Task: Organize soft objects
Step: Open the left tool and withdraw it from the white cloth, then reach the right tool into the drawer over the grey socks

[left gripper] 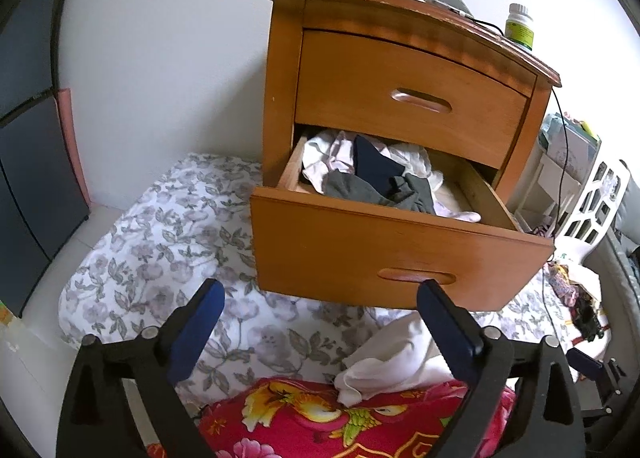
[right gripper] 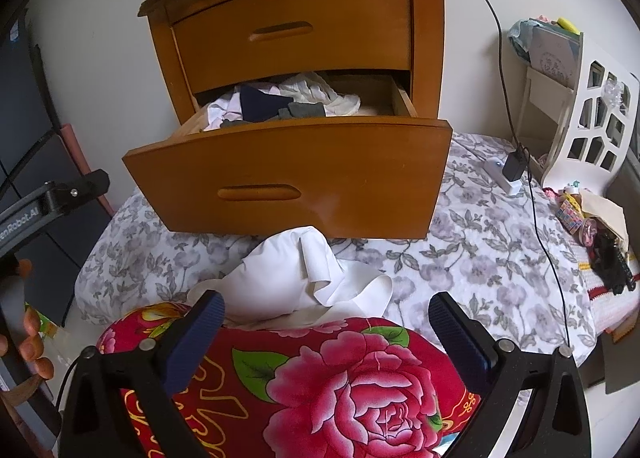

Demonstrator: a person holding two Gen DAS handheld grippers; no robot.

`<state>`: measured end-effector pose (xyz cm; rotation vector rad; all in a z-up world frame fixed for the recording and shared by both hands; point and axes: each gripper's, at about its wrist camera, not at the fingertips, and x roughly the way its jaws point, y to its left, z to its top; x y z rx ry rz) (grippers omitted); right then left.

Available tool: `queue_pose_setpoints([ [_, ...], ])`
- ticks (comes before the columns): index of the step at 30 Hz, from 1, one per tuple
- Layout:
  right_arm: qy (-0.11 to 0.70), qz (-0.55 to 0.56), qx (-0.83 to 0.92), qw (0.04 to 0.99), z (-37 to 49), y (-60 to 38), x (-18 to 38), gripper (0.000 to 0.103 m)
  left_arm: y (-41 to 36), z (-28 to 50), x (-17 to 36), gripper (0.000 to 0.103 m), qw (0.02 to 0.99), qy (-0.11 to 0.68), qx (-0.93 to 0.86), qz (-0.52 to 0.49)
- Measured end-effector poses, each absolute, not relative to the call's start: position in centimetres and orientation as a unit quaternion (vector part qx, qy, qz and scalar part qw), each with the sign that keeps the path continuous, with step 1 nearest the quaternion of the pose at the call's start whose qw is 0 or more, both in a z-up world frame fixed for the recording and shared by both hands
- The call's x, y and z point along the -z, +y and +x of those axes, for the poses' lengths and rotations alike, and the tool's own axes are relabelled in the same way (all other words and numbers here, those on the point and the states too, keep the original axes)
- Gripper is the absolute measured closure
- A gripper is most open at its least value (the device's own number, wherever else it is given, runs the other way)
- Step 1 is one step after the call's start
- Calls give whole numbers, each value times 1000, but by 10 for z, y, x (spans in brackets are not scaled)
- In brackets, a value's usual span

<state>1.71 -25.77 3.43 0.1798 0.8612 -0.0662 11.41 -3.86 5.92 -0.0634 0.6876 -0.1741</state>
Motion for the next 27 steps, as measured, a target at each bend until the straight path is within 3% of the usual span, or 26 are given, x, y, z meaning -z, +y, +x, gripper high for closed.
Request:
queue_pose_setpoints([
  [4,425,81,31,901,22,-255,-30,0,-35,115,-56,0,943,322,75,-26],
  [18,433,53,11,900,47,-245,-35,0,-25,123,-58,0,944,313,97,-40],
  [27,417,48,-15,908,81,-248,-74,0,-22,147,-97,0,940,328,92,0],
])
